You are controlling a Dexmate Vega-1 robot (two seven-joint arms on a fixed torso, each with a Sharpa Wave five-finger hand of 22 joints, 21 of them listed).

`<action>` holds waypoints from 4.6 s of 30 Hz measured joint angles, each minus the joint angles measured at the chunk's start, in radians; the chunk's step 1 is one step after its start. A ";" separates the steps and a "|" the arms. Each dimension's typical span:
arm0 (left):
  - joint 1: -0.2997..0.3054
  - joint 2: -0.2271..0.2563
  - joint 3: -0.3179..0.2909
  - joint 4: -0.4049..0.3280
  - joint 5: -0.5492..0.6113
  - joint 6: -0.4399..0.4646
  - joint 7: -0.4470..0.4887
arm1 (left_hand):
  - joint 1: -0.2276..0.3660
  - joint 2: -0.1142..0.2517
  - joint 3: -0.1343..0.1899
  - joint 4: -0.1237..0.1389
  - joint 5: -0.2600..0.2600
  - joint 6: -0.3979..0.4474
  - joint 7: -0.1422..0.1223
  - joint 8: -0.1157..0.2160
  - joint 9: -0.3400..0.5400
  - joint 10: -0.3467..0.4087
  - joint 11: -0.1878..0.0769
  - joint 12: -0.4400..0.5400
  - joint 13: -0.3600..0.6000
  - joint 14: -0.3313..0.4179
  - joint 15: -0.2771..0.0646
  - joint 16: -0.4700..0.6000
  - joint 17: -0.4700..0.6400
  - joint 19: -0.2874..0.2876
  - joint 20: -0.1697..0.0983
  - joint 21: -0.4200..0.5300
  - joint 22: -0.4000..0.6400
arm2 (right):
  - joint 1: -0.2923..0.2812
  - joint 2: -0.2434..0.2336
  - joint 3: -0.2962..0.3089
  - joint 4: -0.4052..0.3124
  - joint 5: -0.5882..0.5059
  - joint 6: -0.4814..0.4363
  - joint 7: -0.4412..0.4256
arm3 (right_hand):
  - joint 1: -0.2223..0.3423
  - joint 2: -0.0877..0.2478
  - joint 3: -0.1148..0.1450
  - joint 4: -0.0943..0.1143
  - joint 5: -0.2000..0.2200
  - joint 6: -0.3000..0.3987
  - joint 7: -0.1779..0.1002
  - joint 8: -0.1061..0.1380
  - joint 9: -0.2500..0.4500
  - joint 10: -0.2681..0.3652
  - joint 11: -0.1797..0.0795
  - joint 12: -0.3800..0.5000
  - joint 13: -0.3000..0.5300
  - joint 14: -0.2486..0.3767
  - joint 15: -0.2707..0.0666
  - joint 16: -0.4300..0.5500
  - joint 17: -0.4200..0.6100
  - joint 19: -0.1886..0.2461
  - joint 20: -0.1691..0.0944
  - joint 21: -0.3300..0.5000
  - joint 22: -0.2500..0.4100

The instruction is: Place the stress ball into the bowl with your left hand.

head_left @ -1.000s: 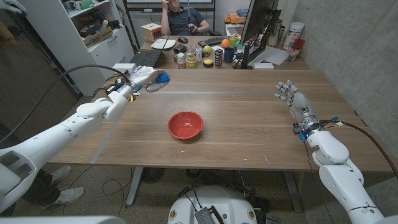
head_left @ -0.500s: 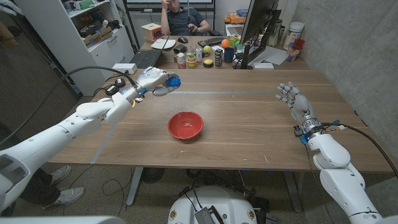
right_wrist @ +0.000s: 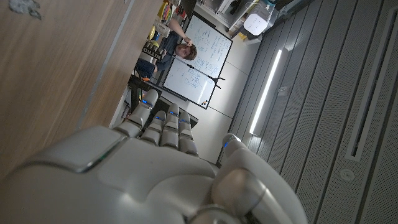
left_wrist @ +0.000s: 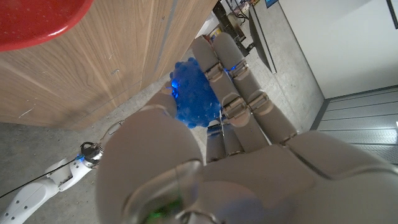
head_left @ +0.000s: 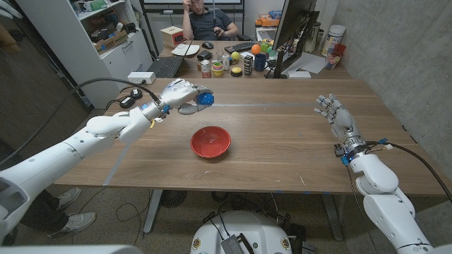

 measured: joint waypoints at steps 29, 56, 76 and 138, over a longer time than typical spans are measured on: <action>0.028 0.044 -0.014 -0.072 0.122 -0.144 0.091 | 0.029 -0.029 0.069 0.000 -0.003 -0.018 -0.053 0.015 0.020 -0.039 -0.039 -0.035 0.023 -0.060 0.018 -0.014 0.003 -0.116 0.045 -0.019 0.014 | -0.013 0.002 -0.003 -0.009 -0.004 0.013 -0.017 | -0.004 0.004 0.000 0.000 0.000 0.000 0.000 0.000 0.000 0.004 0.004 0.000 0.000 0.000 0.000 0.000 0.000 0.005 0.005 -0.011 0.000; 0.019 0.050 0.002 -0.063 0.096 -0.150 -0.139 | 0.030 -0.030 0.069 0.000 -0.004 -0.014 -0.060 0.015 0.025 -0.045 -0.045 -0.043 0.028 -0.075 0.028 -0.013 0.003 -0.137 0.052 -0.007 0.018 | -0.015 0.004 -0.011 -0.007 -0.009 0.024 -0.032 | -0.004 0.004 0.000 0.000 0.000 0.002 -0.002 0.000 0.000 0.004 0.004 0.000 0.000 0.000 0.000 0.000 0.000 0.011 0.000 -0.019 0.000; 0.016 0.040 0.000 -0.078 0.052 -0.163 -0.353 | 0.032 -0.032 0.060 -0.009 -0.009 -0.029 -0.075 0.015 0.024 -0.055 -0.055 -0.058 0.025 -0.091 0.037 -0.011 0.003 -0.161 0.061 0.001 0.018 | -0.008 0.000 -0.022 0.001 -0.013 0.032 -0.046 | -0.004 0.004 0.000 0.000 0.000 0.011 0.000 0.000 0.000 0.004 0.003 0.000 0.000 0.004 0.004 0.000 0.000 0.011 0.000 -0.026 0.000; 0.013 0.029 0.040 -0.116 0.076 -0.125 -0.619 | 0.070 -0.013 -0.020 -0.022 -0.008 -0.038 -0.302 -0.101 0.009 -0.182 -0.266 -0.124 0.005 -0.530 0.118 -0.027 0.006 -0.387 0.109 0.033 -0.003 | 0.007 -0.007 -0.037 0.042 0.003 0.068 -0.049 | -0.004 0.004 0.004 0.004 0.000 0.013 -0.002 0.000 0.000 0.013 0.002 0.000 0.000 0.013 0.002 0.000 0.000 0.018 0.000 -0.048 0.000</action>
